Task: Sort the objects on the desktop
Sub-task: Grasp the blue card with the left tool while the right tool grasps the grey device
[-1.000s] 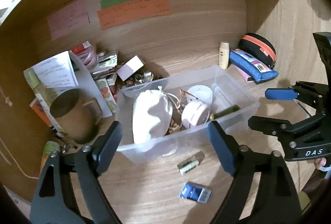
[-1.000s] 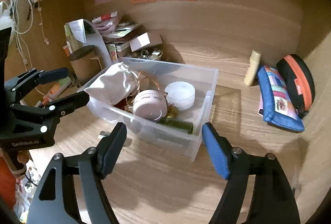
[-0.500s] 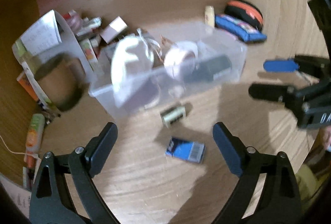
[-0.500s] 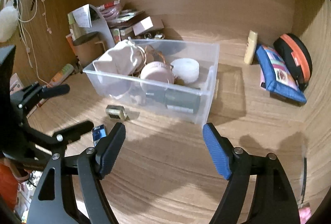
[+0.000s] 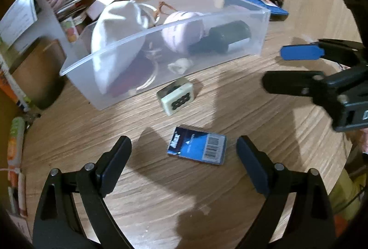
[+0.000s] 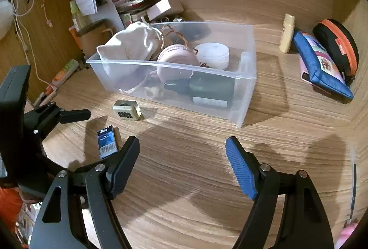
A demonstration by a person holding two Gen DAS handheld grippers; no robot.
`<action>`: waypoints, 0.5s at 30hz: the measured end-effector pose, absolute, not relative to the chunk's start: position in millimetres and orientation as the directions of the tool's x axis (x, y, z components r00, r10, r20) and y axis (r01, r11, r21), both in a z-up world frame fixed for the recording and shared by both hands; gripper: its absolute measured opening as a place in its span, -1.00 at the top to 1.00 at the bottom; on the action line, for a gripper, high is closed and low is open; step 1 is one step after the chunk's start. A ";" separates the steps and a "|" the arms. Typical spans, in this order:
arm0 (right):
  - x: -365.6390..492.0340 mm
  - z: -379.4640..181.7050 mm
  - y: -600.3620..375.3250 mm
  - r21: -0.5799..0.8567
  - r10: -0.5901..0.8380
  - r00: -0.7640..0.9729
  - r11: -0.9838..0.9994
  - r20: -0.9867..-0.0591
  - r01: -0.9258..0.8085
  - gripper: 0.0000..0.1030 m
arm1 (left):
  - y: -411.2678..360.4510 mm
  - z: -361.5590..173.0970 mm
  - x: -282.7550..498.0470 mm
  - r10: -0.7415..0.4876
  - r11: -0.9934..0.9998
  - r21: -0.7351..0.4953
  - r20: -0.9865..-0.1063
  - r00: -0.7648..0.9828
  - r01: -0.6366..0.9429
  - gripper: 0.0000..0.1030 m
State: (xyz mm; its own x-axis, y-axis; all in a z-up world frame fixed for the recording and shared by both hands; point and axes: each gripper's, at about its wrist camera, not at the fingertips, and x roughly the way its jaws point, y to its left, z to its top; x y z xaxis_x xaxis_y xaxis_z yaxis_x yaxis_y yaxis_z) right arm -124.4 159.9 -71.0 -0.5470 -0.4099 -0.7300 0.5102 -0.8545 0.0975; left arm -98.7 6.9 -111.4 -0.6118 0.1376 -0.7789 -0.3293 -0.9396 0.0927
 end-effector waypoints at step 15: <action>-131.2 -83.9 96.2 0.036 -0.382 -0.524 -0.831 -0.761 0.555 -0.44 | -9.3 -109.1 -82.9 0.205 -0.929 0.052 -0.752 -0.627 -0.366 0.05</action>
State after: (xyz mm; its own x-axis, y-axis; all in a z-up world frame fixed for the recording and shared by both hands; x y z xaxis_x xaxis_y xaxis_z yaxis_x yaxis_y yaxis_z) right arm -131.2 96.2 -83.9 -0.5236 -0.3825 -0.7613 0.5549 -0.8311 0.0359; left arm -82.9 -9.3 -109.1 -0.6267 0.2048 -0.7518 -0.3660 -0.9292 0.0520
